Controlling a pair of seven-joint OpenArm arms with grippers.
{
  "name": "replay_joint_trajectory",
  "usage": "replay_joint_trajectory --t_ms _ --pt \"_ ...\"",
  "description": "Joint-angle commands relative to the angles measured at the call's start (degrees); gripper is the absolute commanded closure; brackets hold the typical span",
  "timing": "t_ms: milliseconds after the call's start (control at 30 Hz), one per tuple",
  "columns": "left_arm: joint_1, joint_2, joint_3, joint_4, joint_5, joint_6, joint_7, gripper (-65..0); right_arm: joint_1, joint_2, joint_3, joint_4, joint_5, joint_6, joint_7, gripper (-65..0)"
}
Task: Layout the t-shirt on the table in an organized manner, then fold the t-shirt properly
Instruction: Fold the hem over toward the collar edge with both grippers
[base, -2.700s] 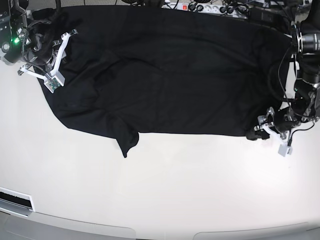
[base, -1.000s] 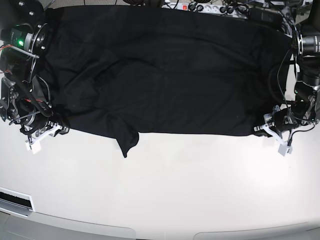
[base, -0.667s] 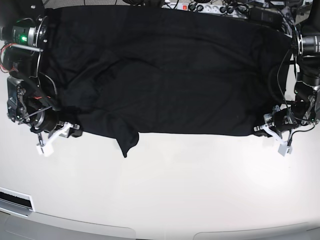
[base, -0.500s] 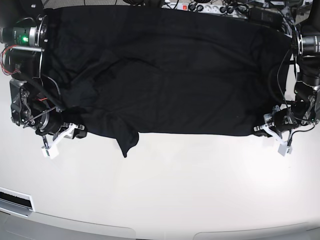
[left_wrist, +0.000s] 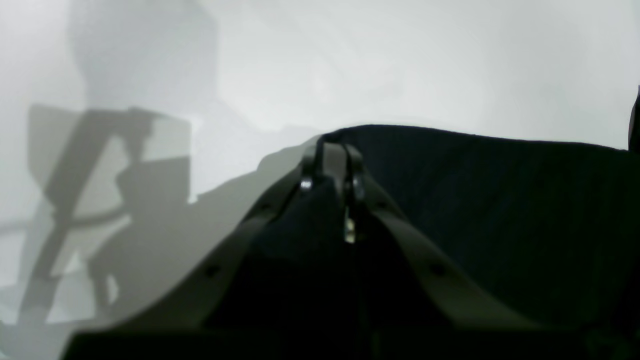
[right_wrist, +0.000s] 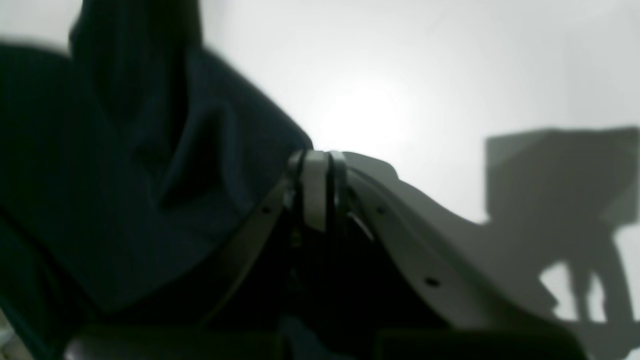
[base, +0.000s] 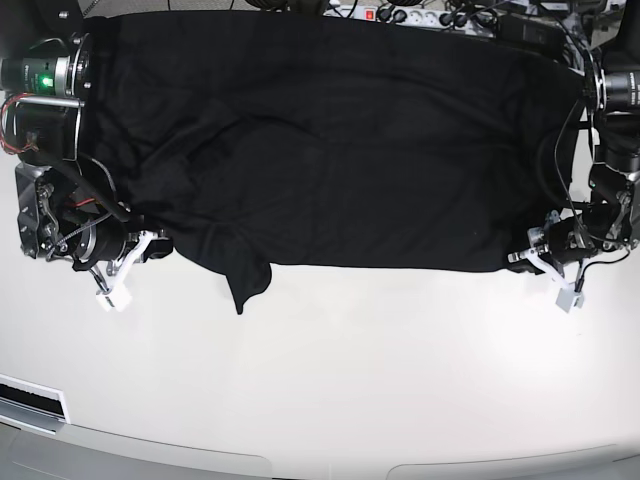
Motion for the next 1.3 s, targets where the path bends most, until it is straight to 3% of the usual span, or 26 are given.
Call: replay_joint_trajectory --t_ms 0,267,567,700,767,967,1133,1267 --pt "-1.3 -1.4 -0.1 0.7 -0.3 -0.1 0.5 0.0 1.6 1.0 0.0 2.5 1.2 0.4 0.7 0.0" --pt "-3.2 -3.1 -0.1 2.9 -1.4 -0.4 2.5 0.0 1.5 1.9 0.0 13.5 1.3 0.5 -2.0 0.0" --pt "-4.3 -3.0 0.0 2.9 -2.5 -0.5 2.6 0.0 0.5 1.9 0.0 14.1 1.7 0.5 -3.7 0.0" --pt "-5.1 -3.1 -0.1 3.0 -2.9 -7.1 3.1 0.0 0.5 1.9 0.0 14.2 4.6 0.5 -4.5 0.0" --pt "-5.7 -3.7 -0.1 3.1 -6.9 -10.9 5.7 0.0 0.5 1.9 0.0 14.9 7.0 0.5 -6.6 0.0" --pt "-5.5 -6.6 -0.1 8.1 -24.7 -10.9 19.6 0.0 -4.6 1.9 0.0 25.3 11.2 0.5 -12.0 0.0" --pt "-5.4 -8.0 -0.1 13.4 -31.6 -10.9 31.3 0.0 -12.3 1.9 0.0 39.9 11.1 0.5 -12.7 0.0" --pt "-4.3 -9.0 -0.1 14.8 -34.6 -10.9 34.8 0.0 -17.9 1.9 0.2 48.8 11.1 0.5 -13.8 0.0"
